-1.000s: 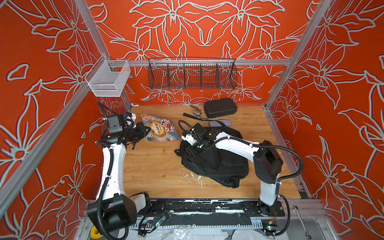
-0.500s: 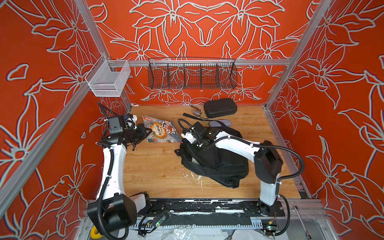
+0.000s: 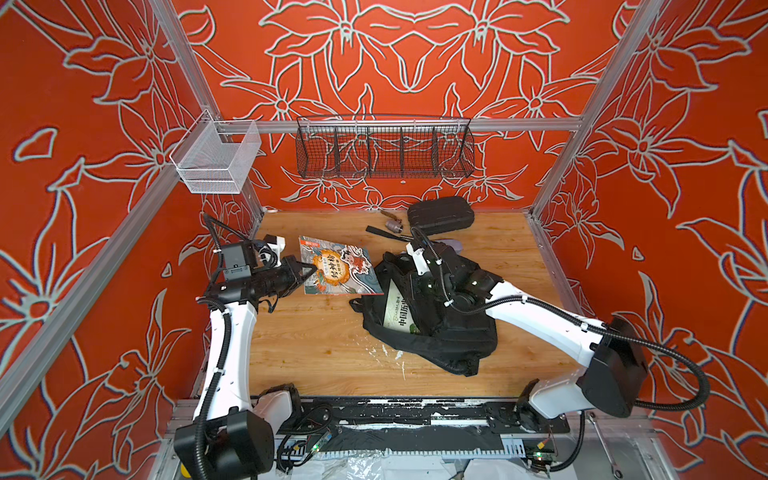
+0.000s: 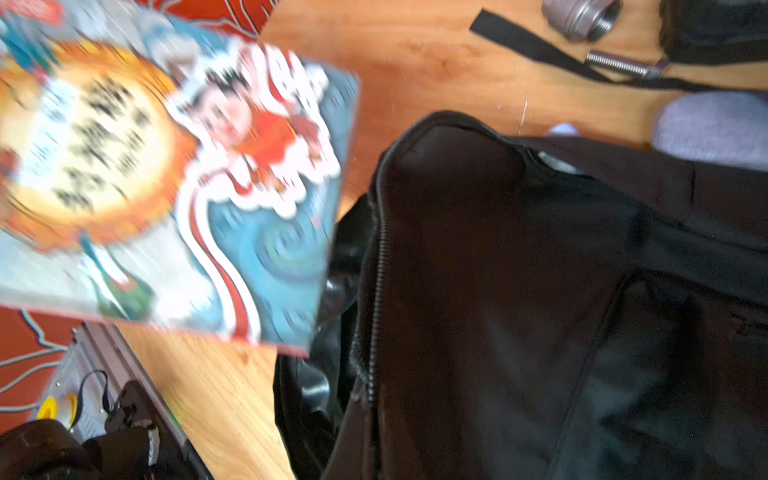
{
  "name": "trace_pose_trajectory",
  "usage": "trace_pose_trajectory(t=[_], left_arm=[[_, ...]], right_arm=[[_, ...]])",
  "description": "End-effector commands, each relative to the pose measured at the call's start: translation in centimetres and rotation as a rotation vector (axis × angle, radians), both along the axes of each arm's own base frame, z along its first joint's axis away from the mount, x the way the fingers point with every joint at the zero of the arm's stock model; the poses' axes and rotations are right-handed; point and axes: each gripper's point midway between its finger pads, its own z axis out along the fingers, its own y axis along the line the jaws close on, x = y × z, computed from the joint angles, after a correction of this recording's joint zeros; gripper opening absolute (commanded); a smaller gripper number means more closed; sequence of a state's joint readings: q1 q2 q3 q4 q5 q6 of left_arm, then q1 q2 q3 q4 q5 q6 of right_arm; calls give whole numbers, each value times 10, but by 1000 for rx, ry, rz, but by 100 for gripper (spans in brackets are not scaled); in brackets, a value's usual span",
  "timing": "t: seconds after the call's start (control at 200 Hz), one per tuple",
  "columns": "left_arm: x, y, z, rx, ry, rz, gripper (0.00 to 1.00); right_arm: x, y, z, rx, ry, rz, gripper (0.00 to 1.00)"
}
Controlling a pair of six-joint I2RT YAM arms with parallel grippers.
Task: Pack the student bag
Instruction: 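Grip the bag opening with right gripper while left carries the book over it, then lower the blue-orange book into the backpack opening with the left gripper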
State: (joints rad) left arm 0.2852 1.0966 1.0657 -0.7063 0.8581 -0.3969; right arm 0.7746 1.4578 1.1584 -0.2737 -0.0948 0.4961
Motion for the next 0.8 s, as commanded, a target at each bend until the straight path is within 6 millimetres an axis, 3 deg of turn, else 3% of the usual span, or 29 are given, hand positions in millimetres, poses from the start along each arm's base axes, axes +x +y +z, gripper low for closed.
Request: trace_pose_trajectory(t=[0.0,0.215,0.395,0.796], left_arm=[[-5,-25,6,-14,-29,-118,0],[11,-51,-37,41,31,-167,0],[27,-73,-55,74,51,-234,0],[46,-154,-98,21,144,-423,0]], right_arm=[[11,-3,38,97,-102,-74,0],[9,-3,52,172,-138,-80,0],[8,-6,61,188,-154,-89,0],[8,10,59,227,-157,-33,0]])
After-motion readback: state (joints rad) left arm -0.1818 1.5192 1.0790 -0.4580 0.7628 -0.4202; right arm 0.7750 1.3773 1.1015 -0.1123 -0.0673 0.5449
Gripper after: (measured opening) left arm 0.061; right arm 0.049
